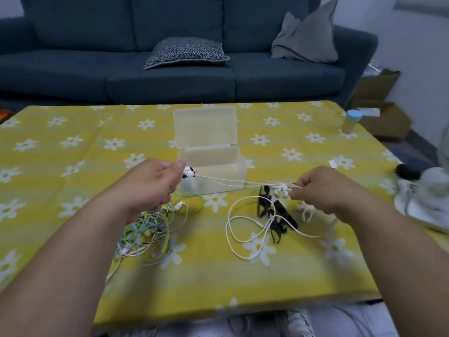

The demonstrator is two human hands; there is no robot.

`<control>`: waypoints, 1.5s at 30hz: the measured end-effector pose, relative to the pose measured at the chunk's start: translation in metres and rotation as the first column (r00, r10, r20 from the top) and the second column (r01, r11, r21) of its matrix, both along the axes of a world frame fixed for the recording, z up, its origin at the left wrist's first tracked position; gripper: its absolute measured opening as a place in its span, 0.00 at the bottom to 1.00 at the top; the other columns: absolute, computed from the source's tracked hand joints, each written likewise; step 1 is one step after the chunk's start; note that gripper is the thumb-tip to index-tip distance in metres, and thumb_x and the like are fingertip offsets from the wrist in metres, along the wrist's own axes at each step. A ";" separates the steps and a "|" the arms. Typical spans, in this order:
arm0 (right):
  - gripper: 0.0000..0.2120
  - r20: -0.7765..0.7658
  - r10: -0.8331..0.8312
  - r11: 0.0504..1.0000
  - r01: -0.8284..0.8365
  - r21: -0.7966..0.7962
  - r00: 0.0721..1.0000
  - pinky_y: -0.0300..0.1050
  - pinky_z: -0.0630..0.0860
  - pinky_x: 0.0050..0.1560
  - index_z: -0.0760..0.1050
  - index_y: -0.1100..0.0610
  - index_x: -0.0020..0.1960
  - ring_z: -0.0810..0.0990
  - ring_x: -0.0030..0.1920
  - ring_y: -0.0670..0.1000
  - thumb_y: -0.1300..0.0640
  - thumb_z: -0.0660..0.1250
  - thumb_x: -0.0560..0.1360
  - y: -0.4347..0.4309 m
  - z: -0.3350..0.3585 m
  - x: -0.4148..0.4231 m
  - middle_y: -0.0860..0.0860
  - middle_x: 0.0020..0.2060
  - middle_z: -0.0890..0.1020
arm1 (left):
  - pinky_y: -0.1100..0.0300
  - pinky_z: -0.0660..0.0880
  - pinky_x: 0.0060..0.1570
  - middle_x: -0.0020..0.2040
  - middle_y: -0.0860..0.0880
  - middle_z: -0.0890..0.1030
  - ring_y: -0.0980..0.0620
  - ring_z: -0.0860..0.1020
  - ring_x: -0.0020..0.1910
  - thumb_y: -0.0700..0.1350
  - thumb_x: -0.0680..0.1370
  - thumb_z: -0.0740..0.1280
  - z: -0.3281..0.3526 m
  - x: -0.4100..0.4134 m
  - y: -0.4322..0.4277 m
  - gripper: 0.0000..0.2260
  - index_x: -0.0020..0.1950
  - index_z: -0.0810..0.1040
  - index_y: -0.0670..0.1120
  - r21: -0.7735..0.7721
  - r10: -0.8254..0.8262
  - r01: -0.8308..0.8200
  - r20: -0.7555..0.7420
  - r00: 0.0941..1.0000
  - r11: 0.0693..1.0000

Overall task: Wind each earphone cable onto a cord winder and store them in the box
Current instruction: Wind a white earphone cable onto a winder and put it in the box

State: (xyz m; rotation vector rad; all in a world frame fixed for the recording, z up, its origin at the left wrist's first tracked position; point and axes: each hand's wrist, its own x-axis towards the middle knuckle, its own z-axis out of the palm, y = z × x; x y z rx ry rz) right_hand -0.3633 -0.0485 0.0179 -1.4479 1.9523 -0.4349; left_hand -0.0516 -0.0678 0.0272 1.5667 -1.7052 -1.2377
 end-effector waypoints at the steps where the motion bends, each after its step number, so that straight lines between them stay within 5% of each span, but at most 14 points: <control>1: 0.08 -0.062 -0.003 1.000 0.003 -0.003 0.998 0.42 0.58 0.29 0.74 0.59 0.37 0.63 0.29 0.52 0.61 0.70 0.74 -0.002 -0.003 -0.004 0.55 0.29 0.67 | 0.62 0.58 0.28 0.28 0.50 0.61 0.51 0.59 0.29 0.53 0.83 0.58 -0.005 -0.001 -0.002 0.20 0.32 0.64 0.47 -0.014 -0.026 0.028 0.119 0.993 1.000; 4: 0.07 -0.251 0.018 0.998 -0.003 0.061 0.968 0.43 0.65 0.33 0.74 0.60 0.39 0.70 0.36 0.54 0.60 0.69 0.74 -0.008 -0.014 -0.013 0.55 0.33 0.71 | 0.59 0.62 0.29 0.28 0.47 0.66 0.49 0.63 0.29 0.49 0.82 0.61 -0.021 -0.009 -0.007 0.19 0.33 0.73 0.44 0.113 -0.157 0.123 0.376 0.913 0.986; 8: 0.06 -0.299 -0.024 0.996 0.049 0.078 0.954 0.41 0.65 0.31 0.75 0.61 0.36 0.70 0.32 0.55 0.63 0.69 0.71 -0.017 -0.031 -0.020 0.55 0.31 0.74 | 0.58 0.70 0.31 0.29 0.47 0.72 0.48 0.69 0.29 0.41 0.81 0.62 -0.025 -0.022 -0.006 0.12 0.40 0.81 0.41 0.304 -0.301 0.178 0.431 0.851 0.936; 14: 0.14 -0.300 -0.032 0.991 0.069 0.113 0.953 0.40 0.60 0.27 0.65 0.58 0.29 0.67 0.28 0.53 0.63 0.66 0.71 -0.025 -0.050 -0.020 0.53 0.26 0.69 | 0.59 0.79 0.33 0.36 0.46 0.76 0.50 0.76 0.33 0.40 0.79 0.64 -0.026 -0.028 -0.006 0.08 0.44 0.82 0.48 0.331 -0.397 0.262 0.456 0.797 0.906; 17: 0.20 -0.290 -0.007 0.990 0.048 0.132 0.957 0.42 0.61 0.28 0.64 0.58 0.27 0.66 0.27 0.53 0.55 0.70 0.71 -0.023 -0.047 -0.011 0.53 0.24 0.68 | 0.57 0.81 0.35 0.40 0.45 0.77 0.49 0.80 0.36 0.39 0.78 0.64 -0.028 -0.028 -0.005 0.07 0.47 0.81 0.48 0.346 -0.423 0.285 0.436 0.795 0.894; 21: 0.26 -0.274 0.096 0.974 -0.033 0.226 0.957 0.43 0.58 0.27 0.61 0.57 0.28 0.62 0.26 0.51 0.48 0.72 0.73 -0.015 -0.044 0.008 0.51 0.24 0.64 | 0.61 0.78 0.37 0.41 0.47 0.81 0.54 0.83 0.38 0.40 0.78 0.66 -0.030 -0.032 -0.002 0.05 0.49 0.80 0.48 0.351 -0.475 0.344 0.418 0.774 0.871; 25: 0.24 -0.297 0.127 0.968 -0.053 0.246 0.946 0.42 0.59 0.26 0.62 0.56 0.27 0.63 0.26 0.51 0.51 0.74 0.70 -0.017 -0.044 0.012 0.50 0.24 0.64 | 0.64 0.74 0.45 0.46 0.54 0.84 0.59 0.81 0.44 0.46 0.78 0.67 -0.027 -0.032 -0.001 0.05 0.53 0.80 0.54 0.290 -0.487 0.391 0.525 0.698 0.873; 31: 0.06 -0.365 -0.060 0.996 0.030 -0.086 0.929 0.39 0.67 0.31 0.77 0.55 0.36 0.77 0.32 0.54 0.56 0.74 0.66 -0.020 -0.023 0.017 0.50 0.29 0.77 | 0.60 0.75 0.50 0.48 0.55 0.81 0.54 0.79 0.48 0.48 0.78 0.68 -0.028 -0.025 -0.004 0.04 0.51 0.81 0.53 0.100 -0.336 0.340 0.561 0.757 0.935; 33: 0.05 -0.312 -0.029 0.977 -0.038 -0.209 0.950 0.40 0.68 0.31 0.80 0.48 0.42 0.78 0.33 0.51 0.54 0.75 0.68 -0.016 -0.006 0.028 0.46 0.32 0.78 | 0.58 0.76 0.49 0.45 0.53 0.81 0.54 0.80 0.45 0.46 0.79 0.67 -0.027 -0.027 -0.005 0.02 0.48 0.80 0.51 -0.063 -0.206 0.264 0.461 0.863 0.962; 36: 0.10 -0.256 0.143 0.938 -0.213 -0.274 0.956 0.42 0.69 0.34 0.82 0.43 0.48 0.77 0.37 0.50 0.51 0.77 0.68 -0.005 0.012 0.055 0.41 0.34 0.75 | 0.57 0.78 0.45 0.46 0.49 0.82 0.55 0.81 0.38 0.47 0.81 0.65 -0.017 -0.038 0.001 0.06 0.51 0.80 0.48 -0.130 -0.036 0.040 0.031 0.999 0.991; 39: 0.14 -0.283 0.258 0.882 -0.344 -0.322 0.924 0.43 0.72 0.39 0.82 0.41 0.52 0.76 0.41 0.49 0.50 0.77 0.67 0.002 0.017 0.079 0.42 0.35 0.73 | 0.54 0.80 0.44 0.50 0.45 0.83 0.53 0.81 0.39 0.51 0.80 0.63 -0.008 -0.047 0.010 0.12 0.56 0.80 0.44 0.099 -0.017 0.047 -0.283 0.959 0.994; 42: 0.12 -0.329 0.333 0.834 -0.439 -0.334 0.884 0.43 0.69 0.37 0.82 0.42 0.51 0.75 0.40 0.49 0.52 0.75 0.69 0.005 0.017 0.094 0.43 0.33 0.74 | 0.59 0.80 0.38 0.47 0.42 0.83 0.50 0.80 0.35 0.52 0.77 0.66 -0.010 -0.051 0.015 0.18 0.56 0.79 0.38 0.211 -0.021 0.106 -0.371 0.929 0.972; 45: 0.10 -0.341 0.357 0.818 -0.467 -0.335 0.870 0.42 0.65 0.35 0.81 0.42 0.49 0.73 0.40 0.49 0.54 0.73 0.69 0.007 0.017 0.100 0.42 0.32 0.72 | 0.62 0.79 0.34 0.42 0.40 0.82 0.51 0.80 0.33 0.43 0.79 0.68 -0.012 -0.049 0.013 0.08 0.50 0.80 0.37 0.306 0.080 0.056 -0.415 0.906 0.951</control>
